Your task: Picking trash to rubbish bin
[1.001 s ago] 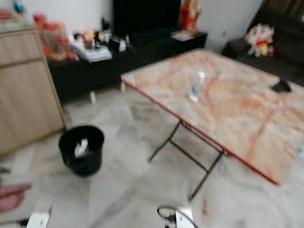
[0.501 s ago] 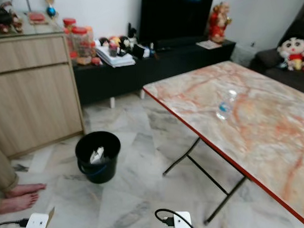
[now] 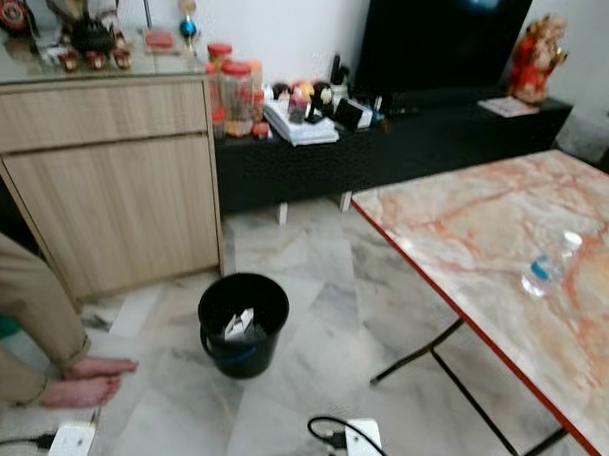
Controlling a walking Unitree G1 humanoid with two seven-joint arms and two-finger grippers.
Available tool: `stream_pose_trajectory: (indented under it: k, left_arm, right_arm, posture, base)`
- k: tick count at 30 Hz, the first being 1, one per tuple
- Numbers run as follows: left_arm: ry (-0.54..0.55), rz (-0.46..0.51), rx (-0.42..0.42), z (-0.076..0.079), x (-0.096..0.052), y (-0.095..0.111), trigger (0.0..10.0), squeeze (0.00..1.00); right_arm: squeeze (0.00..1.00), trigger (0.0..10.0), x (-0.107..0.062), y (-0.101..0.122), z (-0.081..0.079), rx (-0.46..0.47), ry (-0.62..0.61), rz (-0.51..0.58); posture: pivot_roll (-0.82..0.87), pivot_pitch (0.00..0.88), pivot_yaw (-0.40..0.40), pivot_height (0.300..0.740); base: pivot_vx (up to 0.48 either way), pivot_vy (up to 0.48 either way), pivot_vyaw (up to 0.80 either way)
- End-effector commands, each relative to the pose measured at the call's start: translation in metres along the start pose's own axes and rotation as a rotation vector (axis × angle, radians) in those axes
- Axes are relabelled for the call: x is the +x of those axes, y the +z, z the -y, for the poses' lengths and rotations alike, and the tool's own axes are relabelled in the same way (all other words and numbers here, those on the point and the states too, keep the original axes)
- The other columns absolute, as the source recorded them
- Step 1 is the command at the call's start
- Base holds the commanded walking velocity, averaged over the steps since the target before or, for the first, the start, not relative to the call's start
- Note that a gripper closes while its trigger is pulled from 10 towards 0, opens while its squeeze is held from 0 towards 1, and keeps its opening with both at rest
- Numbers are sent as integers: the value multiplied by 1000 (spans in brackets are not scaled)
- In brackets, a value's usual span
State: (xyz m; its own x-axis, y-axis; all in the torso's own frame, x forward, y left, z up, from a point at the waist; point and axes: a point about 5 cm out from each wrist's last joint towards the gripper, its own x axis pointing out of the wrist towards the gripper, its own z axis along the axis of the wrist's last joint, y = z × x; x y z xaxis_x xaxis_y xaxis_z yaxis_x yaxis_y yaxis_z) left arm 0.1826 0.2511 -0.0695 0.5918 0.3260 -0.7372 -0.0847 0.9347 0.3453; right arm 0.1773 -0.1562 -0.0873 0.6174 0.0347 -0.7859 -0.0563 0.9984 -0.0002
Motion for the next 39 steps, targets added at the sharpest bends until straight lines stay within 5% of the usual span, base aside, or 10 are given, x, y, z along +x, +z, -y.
stream_pose_trajectory:
  k: [1,39]
  left_arm:
    - [-20,-16,13,6,-2,-6,10000,0]
    - [-23,-13,22,6,-2,-6,10000,0]
  right_arm:
    - [0,10000,-1,-2,5,3,-23,-8]
    - [0,10000,0,4,3,26,13,27]
  posture:
    - [147,16,-49,740]
    - [145,0,-48,740]
  base:
    - [341,0,656]
    - [345,0,-119]
